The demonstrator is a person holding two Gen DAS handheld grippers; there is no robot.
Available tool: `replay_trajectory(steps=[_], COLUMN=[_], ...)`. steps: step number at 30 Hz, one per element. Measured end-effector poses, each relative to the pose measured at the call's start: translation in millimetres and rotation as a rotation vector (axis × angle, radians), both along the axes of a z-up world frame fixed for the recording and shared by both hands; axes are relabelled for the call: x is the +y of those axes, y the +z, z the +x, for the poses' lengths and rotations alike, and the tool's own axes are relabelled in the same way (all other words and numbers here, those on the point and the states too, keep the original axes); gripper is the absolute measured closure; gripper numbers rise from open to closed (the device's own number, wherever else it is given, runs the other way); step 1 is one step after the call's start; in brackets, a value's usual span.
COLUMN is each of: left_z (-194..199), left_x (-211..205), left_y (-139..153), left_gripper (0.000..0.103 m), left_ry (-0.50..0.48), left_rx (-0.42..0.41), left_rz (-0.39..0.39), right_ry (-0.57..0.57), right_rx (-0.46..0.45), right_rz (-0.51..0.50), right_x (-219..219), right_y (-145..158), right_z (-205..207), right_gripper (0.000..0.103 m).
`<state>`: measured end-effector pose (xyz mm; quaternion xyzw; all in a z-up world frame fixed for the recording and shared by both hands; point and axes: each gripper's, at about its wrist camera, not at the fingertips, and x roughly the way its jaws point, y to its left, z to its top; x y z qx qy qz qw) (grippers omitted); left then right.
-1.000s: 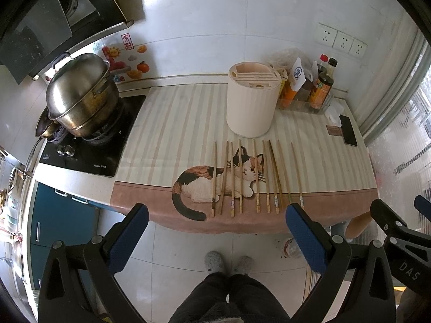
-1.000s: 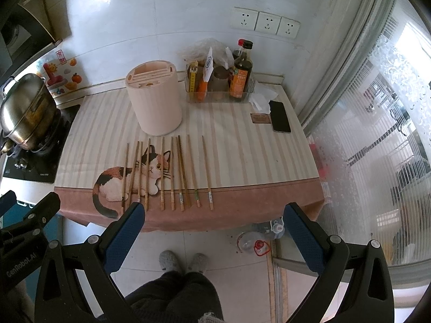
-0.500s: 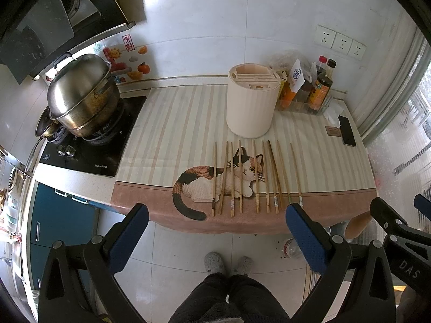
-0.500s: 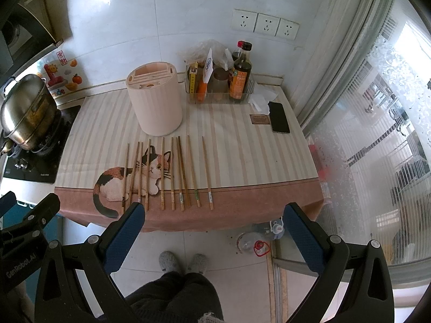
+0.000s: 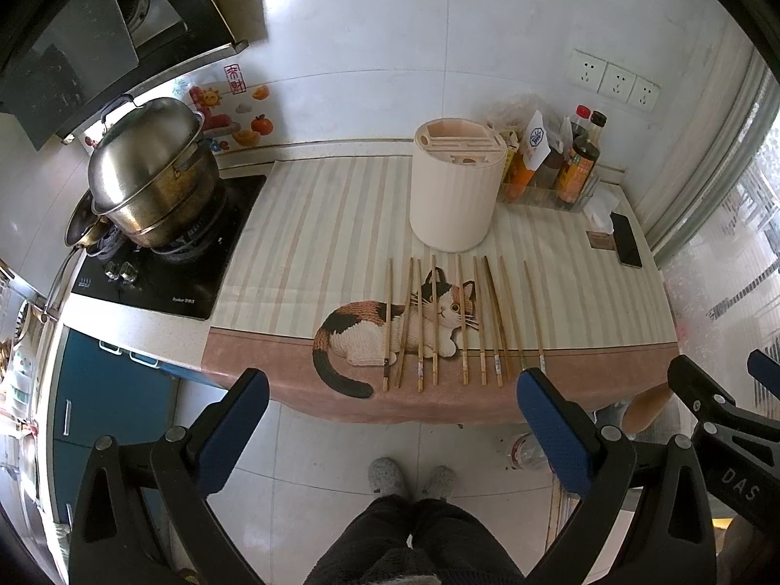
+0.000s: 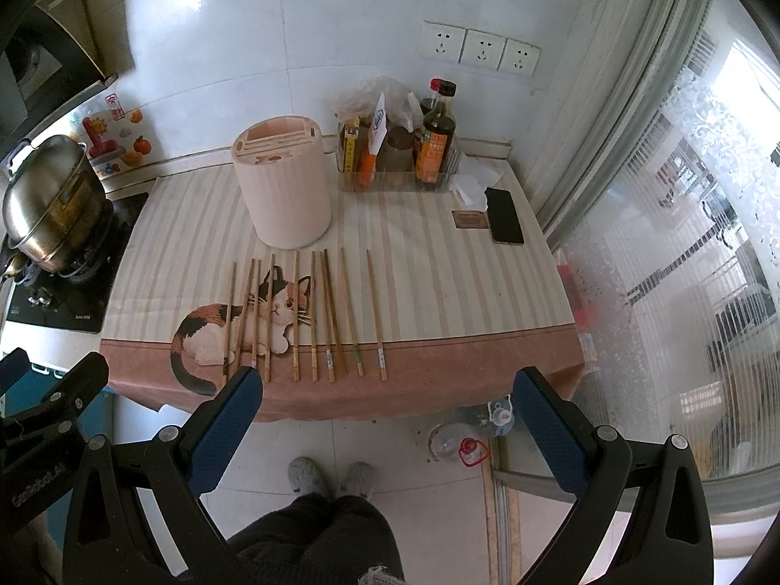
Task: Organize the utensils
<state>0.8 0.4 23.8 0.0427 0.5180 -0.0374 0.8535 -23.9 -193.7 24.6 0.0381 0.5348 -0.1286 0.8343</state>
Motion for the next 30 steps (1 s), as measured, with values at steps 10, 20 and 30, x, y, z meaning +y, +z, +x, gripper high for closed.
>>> replay_trajectory(steps=[10, 20, 30], left_z=[-6, -2, 69], left_x=[1, 1, 20], left_y=[4, -6, -81], left_gripper=[0.000, 0.000, 0.000], left_ry=[0.009, 0.029, 0.148], left_rx=[-0.002, -0.039, -0.099], left_rz=[-0.001, 0.009, 0.160], right_ry=[0.012, 0.022, -0.017], right_rx=[-0.005, -0.007, -0.078], right_rz=[0.001, 0.010, 0.090], right_x=[-1, -4, -35], right_y=[9, 3, -45], right_z=[0, 2, 35], right_gripper=[0.000, 0.000, 0.000])
